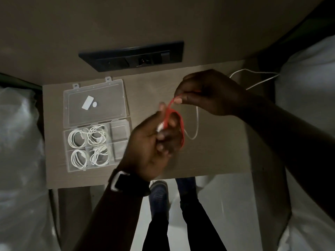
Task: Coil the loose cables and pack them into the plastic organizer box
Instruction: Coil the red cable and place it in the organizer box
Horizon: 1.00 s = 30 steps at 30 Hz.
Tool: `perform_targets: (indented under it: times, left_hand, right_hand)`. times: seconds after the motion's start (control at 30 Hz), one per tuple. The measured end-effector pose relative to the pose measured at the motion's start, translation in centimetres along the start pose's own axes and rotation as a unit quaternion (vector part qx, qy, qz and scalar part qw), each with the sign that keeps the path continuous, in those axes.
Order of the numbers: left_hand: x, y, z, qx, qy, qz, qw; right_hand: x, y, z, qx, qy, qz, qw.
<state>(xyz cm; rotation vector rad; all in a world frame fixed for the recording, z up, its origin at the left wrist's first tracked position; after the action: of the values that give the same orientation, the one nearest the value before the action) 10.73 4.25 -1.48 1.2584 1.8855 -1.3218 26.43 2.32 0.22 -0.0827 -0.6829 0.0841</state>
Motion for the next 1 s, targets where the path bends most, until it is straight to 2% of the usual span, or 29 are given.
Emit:
perform_targets:
  times: [0.1,0.2,0.27,0.33,0.4,0.47,0.57,0.63,0.7,0.73,0.83,0.9,1.0]
  left_hand:
    - [-0.6,-1.0,-4.4,-0.199,-0.141,0.026,0.969]
    - [1.8,-1.2,-7.2,-0.301,-0.212,-0.055,0.928]
    - [3.4,-0.6,-6.7,-0.317,-0.107,-0.162,0.928]
    - [4.0,0.4,-5.2,-0.299,0.126,-0.281,0.903]
    - [3.8,1.6,-2.8,-0.241,0.328,-0.285,0.868]
    - [4.4,2.0,-0.7,-0.150,0.393,-0.278,0.863]
    - [5.0,1.1,2.0,0.004,0.331,-0.267,0.905]
    - [3.9,0.3,2.9,0.047,0.216,-0.214,0.952]
    - [2.0,-0.2,2.3,0.002,0.031,-0.131,0.991]
    - [1.1,-0.3,1.3,-0.039,-0.042,-0.079,0.995]
    - [0.4,-1.3,-3.1,-0.204,-0.162,0.027,0.965]
    - [1.3,-1.9,-5.6,-0.278,-0.210,0.024,0.937]
    - [3.3,-1.8,-7.7,-0.320,-0.218,-0.048,0.921]
  right_hand:
    - [-2.2,-1.0,-0.1,-0.033,-0.005,-0.009,0.999]
    - [-4.5,-2.4,0.0,-0.042,-0.055,0.029,0.997]
    - [-5.8,-2.9,1.2,-0.003,-0.080,0.048,0.996]
    - [-6.6,-2.6,2.8,0.042,-0.097,0.072,0.992]
    - [-6.4,-1.8,3.3,0.081,-0.121,0.090,0.985]
    - [-4.8,-1.1,2.5,0.076,-0.118,0.078,0.987]
    - [-1.7,-0.8,-0.3,0.005,-0.047,0.015,0.999]
    - [-1.0,-0.8,-1.5,-0.014,0.020,-0.005,1.000]
    - [-1.3,-0.8,-1.9,-0.026,0.087,-0.011,0.996]
    - [-1.7,-0.9,-2.1,-0.032,0.097,-0.015,0.995]
    - [-3.0,-1.5,-2.4,-0.049,0.068,-0.014,0.996]
    - [-4.2,-2.2,-2.1,-0.046,0.022,0.012,0.999]
    - [-5.6,-3.2,-0.7,-0.036,-0.026,0.067,0.997]
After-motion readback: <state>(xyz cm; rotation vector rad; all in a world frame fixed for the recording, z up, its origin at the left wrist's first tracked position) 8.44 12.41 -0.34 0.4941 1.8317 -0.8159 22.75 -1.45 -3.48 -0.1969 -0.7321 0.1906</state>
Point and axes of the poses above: each hand's wrist, its own y-axis towards the middle knuckle, its own x-axis out of the back of the hand, z = x × y, the point moved 5 cm from there along y, towards the middle knuckle, and after that the axes turned 7 degrees about z, right-handed, at the moved point
